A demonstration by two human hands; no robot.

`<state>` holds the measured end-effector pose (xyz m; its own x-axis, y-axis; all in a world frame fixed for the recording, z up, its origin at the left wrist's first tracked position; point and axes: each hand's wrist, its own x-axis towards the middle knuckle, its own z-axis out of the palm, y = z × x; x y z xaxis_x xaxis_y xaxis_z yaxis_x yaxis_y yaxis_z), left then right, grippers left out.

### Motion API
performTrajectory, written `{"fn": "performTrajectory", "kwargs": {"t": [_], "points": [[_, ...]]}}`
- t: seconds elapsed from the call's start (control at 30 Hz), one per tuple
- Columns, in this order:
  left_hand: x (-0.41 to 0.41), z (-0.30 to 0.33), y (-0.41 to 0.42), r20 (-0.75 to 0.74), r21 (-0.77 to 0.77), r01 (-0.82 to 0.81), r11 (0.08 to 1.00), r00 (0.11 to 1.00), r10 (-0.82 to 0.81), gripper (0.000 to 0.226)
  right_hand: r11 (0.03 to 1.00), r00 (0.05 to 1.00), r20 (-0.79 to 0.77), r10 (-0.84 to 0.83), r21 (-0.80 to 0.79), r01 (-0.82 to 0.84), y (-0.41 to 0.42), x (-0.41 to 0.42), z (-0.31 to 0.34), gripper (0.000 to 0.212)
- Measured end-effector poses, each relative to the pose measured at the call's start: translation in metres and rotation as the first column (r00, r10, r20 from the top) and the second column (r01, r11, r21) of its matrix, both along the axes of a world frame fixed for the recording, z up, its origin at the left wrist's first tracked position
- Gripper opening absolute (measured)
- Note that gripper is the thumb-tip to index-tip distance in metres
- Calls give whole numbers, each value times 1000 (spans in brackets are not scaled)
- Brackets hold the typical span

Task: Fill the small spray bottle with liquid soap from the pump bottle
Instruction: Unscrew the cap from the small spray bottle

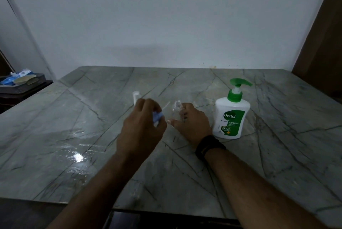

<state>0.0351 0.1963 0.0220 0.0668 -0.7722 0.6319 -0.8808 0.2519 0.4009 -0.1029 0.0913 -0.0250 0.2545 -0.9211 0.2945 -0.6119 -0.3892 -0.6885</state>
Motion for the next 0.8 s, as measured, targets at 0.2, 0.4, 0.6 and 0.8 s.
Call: {"fn": "performTrajectory", "kwargs": {"t": [0.2,0.4,0.6,0.8], "points": [[-4,-27,-8,109,212,-79,974,992,56,22,999,997,79,-15,-43,18,4,-1,-3,68],[-2,-33,-28,102,359,-115,926,991,84,31,999,993,113,-21,-44,26,3,0,-5,61],[-3,-37,-40,96,365,-120,923,991,91,46,999,995,104,-10,-31,13,3,-1,-5,61],[-8,-38,-55,-21,356,-28,934,999,38,69,999,995,104,-4,-45,9,3,-2,-4,57]]}}
